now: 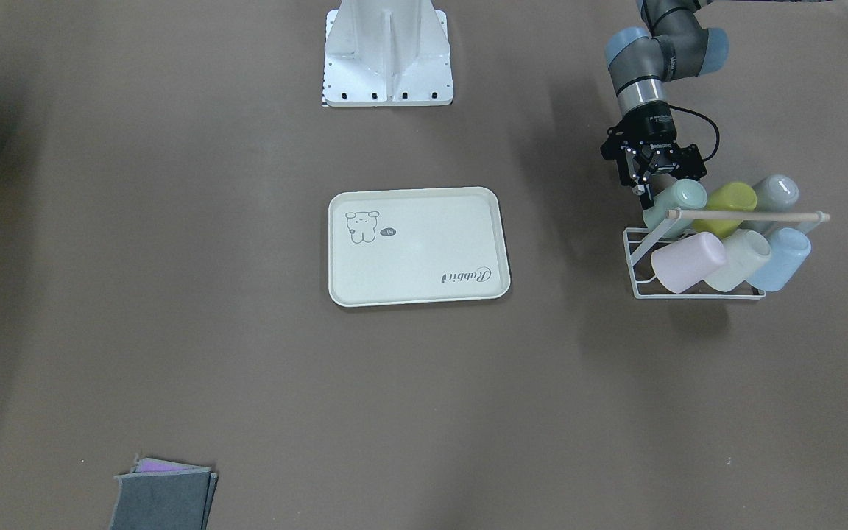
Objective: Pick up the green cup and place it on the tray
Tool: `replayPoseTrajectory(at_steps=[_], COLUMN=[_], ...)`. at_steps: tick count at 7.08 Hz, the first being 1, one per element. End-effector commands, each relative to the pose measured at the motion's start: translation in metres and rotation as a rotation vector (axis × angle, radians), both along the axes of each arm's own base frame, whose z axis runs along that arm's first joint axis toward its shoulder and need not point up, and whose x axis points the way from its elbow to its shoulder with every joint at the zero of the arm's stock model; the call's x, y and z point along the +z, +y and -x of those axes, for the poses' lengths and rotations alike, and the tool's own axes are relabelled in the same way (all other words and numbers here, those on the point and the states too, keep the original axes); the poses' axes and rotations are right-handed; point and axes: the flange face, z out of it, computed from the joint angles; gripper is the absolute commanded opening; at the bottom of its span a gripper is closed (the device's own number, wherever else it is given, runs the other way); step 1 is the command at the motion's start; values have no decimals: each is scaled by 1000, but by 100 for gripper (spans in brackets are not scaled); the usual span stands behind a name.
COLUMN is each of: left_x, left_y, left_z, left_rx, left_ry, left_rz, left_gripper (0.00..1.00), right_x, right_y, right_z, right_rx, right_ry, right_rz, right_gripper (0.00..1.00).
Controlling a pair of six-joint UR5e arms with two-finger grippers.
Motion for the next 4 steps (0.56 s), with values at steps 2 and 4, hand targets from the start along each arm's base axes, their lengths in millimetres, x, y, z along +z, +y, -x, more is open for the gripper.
replayPoseTrajectory(at_steps=[2,4], left_x=[0,-4], left_y=[-2,-3], left_z=[-2,-5], left_rx=[-5,-4], left_ry=[0,10], left_rz=[0,0], left_gripper=[84,81], right_x=[6,9], right_y=[5,5], right_z=[-2,-3], right_rx=[4,4], right_ry=[1,3], right_rz=[12,18], right_gripper=[100,100])
